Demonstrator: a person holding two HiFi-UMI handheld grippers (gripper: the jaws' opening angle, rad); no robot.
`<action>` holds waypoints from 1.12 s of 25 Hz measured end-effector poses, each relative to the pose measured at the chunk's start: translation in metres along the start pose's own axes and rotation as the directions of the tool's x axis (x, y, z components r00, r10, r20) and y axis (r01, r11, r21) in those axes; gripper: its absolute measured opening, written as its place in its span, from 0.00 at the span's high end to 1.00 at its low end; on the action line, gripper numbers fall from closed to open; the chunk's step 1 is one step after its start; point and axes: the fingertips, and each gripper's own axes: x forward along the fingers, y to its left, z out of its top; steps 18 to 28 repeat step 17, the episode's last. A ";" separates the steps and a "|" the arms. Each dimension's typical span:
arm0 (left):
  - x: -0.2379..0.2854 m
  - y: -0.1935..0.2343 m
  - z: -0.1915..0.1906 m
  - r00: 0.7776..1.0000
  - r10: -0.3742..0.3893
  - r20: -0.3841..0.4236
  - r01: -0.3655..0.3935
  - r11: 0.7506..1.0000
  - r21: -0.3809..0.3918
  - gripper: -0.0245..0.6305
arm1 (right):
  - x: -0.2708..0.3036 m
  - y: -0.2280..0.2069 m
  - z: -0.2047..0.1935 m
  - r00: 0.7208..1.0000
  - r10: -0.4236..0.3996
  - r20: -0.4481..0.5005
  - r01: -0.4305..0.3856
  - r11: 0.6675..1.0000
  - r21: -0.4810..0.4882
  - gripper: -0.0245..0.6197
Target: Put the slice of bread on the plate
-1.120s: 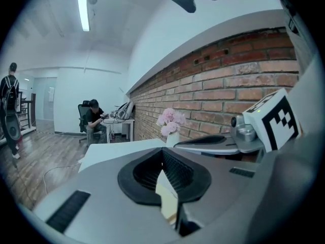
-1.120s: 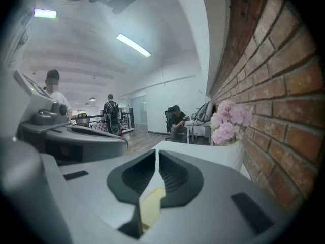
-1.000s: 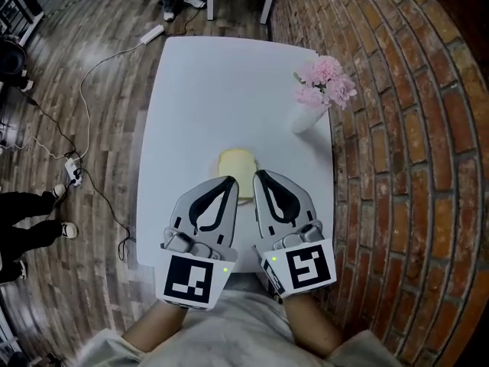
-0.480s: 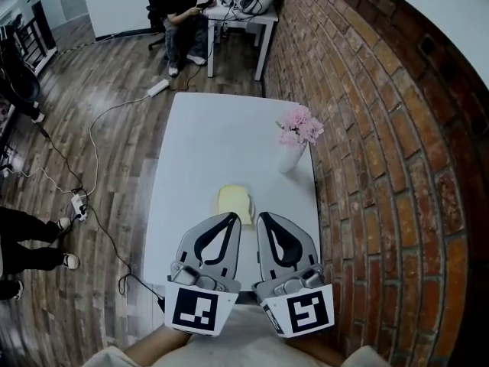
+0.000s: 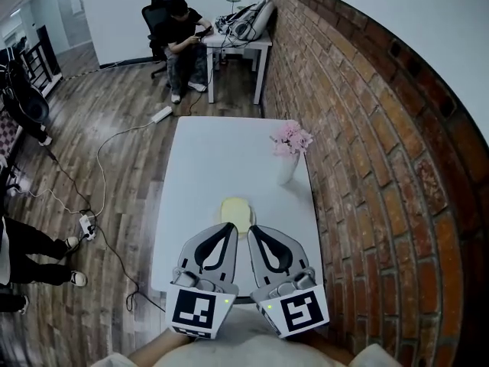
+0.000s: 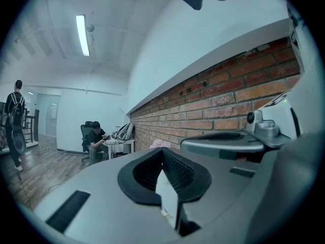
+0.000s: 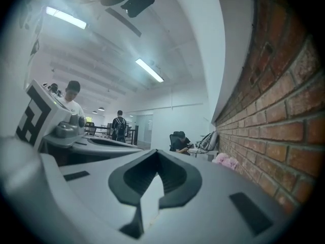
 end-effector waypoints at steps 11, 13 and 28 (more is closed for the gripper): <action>-0.009 -0.018 -0.013 1.000 0.015 -0.009 -0.015 1.000 0.023 0.95 | -0.015 0.003 -0.006 0.999 0.047 -0.007 -0.047 0.999 0.004 0.95; -0.012 -0.021 -0.017 1.000 0.018 -0.020 -0.017 1.000 0.010 0.95 | -0.016 0.006 -0.007 0.998 0.061 -0.009 -0.061 0.998 0.002 0.95; -0.015 -0.019 -0.022 0.999 0.028 -0.017 -0.028 1.000 0.005 0.95 | -0.011 0.016 -0.010 0.995 0.097 -0.010 -0.097 0.995 -0.017 0.95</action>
